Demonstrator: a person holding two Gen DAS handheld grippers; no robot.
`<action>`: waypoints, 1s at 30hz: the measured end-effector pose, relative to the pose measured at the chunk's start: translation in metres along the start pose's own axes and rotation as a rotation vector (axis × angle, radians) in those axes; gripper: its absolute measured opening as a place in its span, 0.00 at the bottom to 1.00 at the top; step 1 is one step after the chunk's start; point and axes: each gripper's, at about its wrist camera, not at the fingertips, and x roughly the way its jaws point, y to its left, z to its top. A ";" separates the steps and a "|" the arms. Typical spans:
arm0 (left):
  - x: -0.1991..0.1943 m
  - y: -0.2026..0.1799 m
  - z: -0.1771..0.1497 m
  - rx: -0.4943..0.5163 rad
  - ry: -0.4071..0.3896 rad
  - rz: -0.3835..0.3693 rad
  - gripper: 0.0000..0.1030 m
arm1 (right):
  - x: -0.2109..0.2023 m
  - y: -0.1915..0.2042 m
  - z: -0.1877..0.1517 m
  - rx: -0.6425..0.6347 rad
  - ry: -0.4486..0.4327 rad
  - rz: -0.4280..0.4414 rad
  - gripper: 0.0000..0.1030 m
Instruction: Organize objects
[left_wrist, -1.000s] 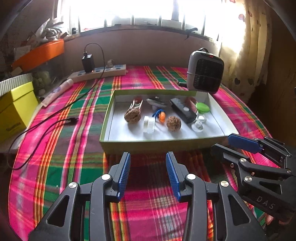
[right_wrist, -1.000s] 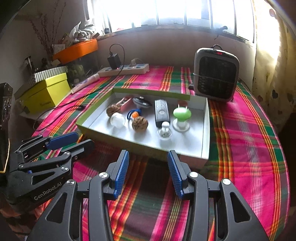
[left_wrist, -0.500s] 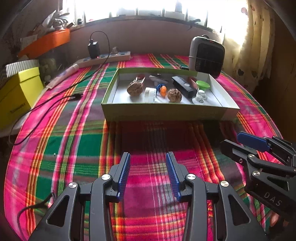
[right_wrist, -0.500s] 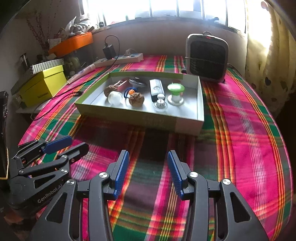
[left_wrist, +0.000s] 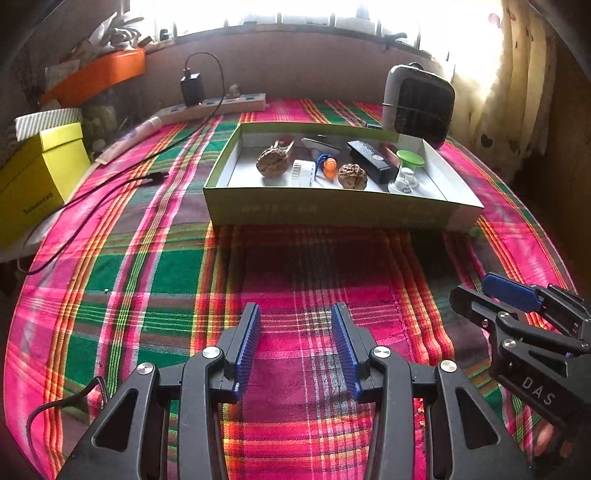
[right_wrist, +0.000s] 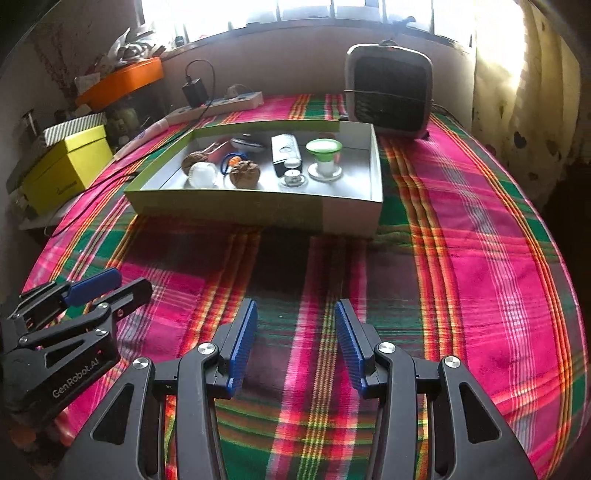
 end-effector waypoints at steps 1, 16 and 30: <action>0.000 -0.001 0.000 0.002 0.001 0.001 0.38 | 0.000 0.000 0.001 0.002 0.000 -0.001 0.44; 0.004 -0.010 0.001 0.025 0.012 0.015 0.54 | 0.004 0.009 0.002 -0.047 0.015 -0.032 0.54; 0.004 -0.010 0.001 0.024 0.012 0.016 0.56 | 0.004 0.007 0.001 -0.046 0.022 -0.068 0.61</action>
